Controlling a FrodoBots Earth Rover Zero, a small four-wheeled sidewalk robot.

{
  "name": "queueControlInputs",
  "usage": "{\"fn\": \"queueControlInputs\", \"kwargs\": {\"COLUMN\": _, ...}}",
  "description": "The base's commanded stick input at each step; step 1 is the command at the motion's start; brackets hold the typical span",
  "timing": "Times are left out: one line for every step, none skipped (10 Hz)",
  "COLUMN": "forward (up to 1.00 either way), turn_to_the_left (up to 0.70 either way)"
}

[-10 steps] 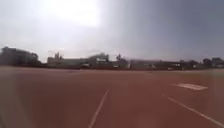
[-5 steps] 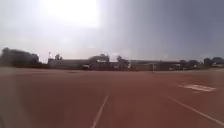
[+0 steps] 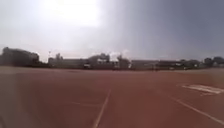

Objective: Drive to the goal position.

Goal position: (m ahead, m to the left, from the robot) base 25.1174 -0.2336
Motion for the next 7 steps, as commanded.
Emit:
{"fn": "queueControlInputs", "kwargs": {"forward": 0.7, "turn_to_the_left": 0.0}}
{"fn": "queueControlInputs", "kwargs": {"forward": 0.7, "turn_to_the_left": 0.0}}
{"fn": "queueControlInputs", "kwargs": {"forward": 0.7, "turn_to_the_left": 0.0}}
{"fn": "queueControlInputs", "kwargs": {"forward": 0.7, "turn_to_the_left": 0.0}}
{"fn": "queueControlInputs", "kwargs": {"forward": 0.7, "turn_to_the_left": 0.0}}
{"fn": "queueControlInputs", "kwargs": {"forward": 0.7, "turn_to_the_left": 0.0}}
{"fn": "queueControlInputs", "kwargs": {"forward": 0.7, "turn_to_the_left": 0.0}}
